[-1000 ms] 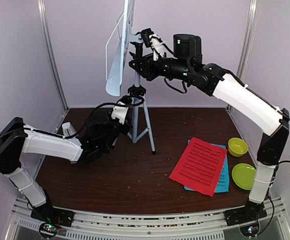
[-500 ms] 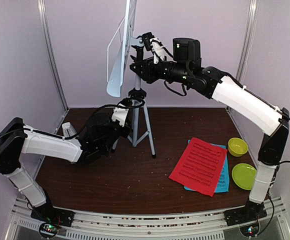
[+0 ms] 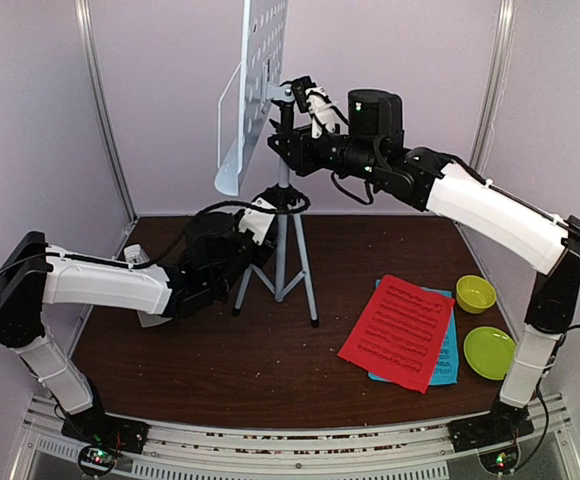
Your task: Set up the instrument practice props
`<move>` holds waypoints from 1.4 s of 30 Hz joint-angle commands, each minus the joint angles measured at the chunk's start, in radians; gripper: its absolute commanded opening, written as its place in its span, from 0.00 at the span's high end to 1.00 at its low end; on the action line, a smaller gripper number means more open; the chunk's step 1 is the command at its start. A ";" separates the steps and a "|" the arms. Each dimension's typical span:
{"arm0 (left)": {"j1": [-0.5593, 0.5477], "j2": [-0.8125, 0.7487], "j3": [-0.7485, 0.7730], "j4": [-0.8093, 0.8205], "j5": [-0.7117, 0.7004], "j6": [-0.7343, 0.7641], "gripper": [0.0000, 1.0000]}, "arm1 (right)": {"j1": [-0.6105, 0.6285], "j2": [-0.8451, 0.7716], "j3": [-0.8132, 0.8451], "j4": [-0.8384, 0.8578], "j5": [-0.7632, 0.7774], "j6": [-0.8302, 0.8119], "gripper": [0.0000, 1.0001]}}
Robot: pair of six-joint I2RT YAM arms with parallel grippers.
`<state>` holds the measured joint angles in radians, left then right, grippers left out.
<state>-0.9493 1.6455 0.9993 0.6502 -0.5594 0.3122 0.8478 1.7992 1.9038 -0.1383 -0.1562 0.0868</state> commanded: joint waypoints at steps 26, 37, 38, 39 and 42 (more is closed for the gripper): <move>0.043 -0.007 -0.173 0.098 0.076 0.104 1.00 | -0.035 -0.068 0.383 0.109 -0.029 -0.051 1.00; 0.016 -0.035 -0.045 0.003 0.109 -0.069 0.43 | -0.024 -0.072 0.132 0.255 -0.174 0.050 1.00; 0.014 -0.037 -0.063 0.010 0.120 -0.070 0.38 | -0.024 -0.072 0.123 0.255 -0.181 0.038 1.00; 0.012 -0.040 -0.079 0.013 0.136 -0.070 0.34 | -0.025 -0.072 0.118 0.256 -0.184 0.030 1.00; 0.009 -0.067 -0.143 0.040 0.165 -0.079 0.27 | -0.036 -0.077 0.083 0.292 -0.215 0.022 1.00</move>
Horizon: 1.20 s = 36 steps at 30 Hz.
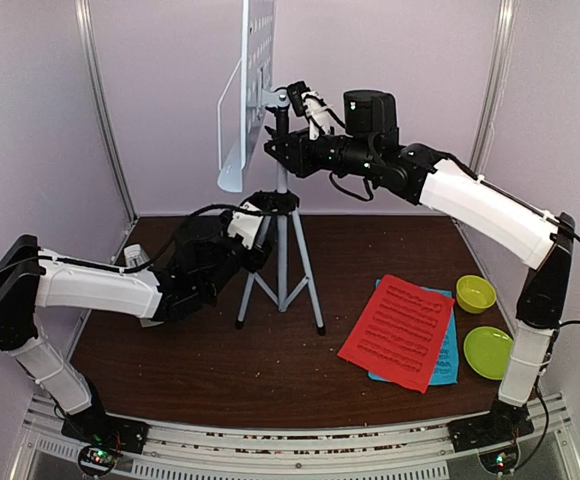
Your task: Set up the instrument practice props
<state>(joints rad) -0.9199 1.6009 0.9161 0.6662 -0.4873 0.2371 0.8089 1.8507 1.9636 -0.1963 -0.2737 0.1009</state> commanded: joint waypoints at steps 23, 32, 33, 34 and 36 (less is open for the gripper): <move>0.134 -0.485 -0.436 -0.038 0.605 -0.172 0.23 | -0.075 -0.051 0.082 0.484 -0.584 0.023 1.00; 0.291 -0.497 -0.392 -0.101 0.795 -0.245 0.30 | -0.076 -0.022 0.127 0.422 -0.691 -0.038 1.00; 0.317 -0.492 -0.389 -0.087 0.806 -0.251 0.31 | -0.076 -0.018 0.127 0.422 -0.705 -0.043 1.00; 0.331 -0.483 -0.372 -0.096 0.810 -0.234 0.32 | -0.076 -0.014 0.127 0.424 -0.719 -0.045 1.00; 0.333 -0.454 -0.313 -0.158 0.813 -0.176 0.35 | -0.076 -0.005 0.133 0.423 -0.740 -0.049 1.00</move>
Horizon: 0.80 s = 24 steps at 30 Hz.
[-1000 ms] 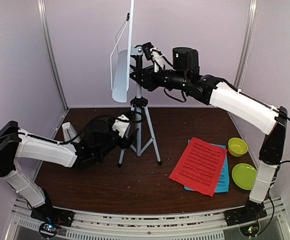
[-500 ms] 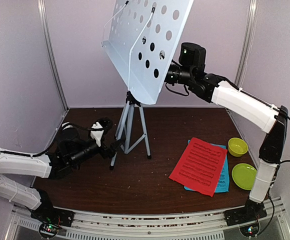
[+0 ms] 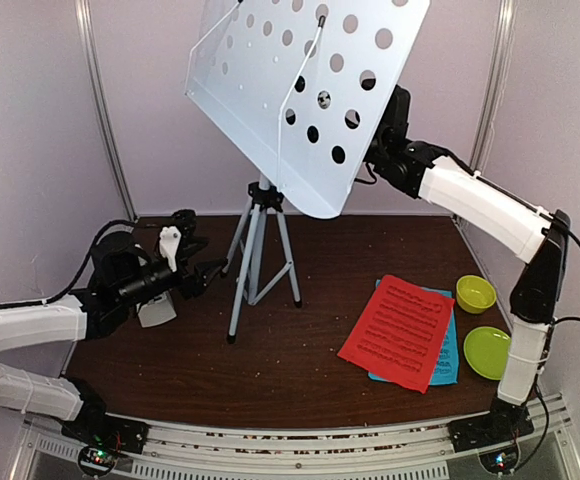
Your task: Set up the instrument practice props
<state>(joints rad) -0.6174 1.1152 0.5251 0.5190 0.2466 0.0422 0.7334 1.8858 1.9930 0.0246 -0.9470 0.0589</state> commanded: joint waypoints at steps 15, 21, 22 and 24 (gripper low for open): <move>0.043 0.353 0.406 -0.138 0.354 0.161 0.61 | -0.003 0.020 0.171 0.086 -0.108 -0.039 1.00; 0.043 0.377 0.407 -0.146 0.411 0.156 0.80 | -0.011 0.020 0.155 0.102 -0.098 -0.027 0.90; 0.043 0.377 0.401 -0.137 0.412 0.152 0.82 | -0.012 0.017 0.149 0.103 -0.094 -0.027 0.87; 0.042 0.375 0.384 -0.119 0.404 0.145 0.87 | -0.013 0.011 0.139 0.103 -0.090 -0.027 0.85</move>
<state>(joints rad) -0.5728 1.4868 0.9127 0.3649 0.5945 0.1883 0.7300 1.9686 2.0602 -0.1120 -1.0397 0.0299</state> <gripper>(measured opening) 0.166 0.246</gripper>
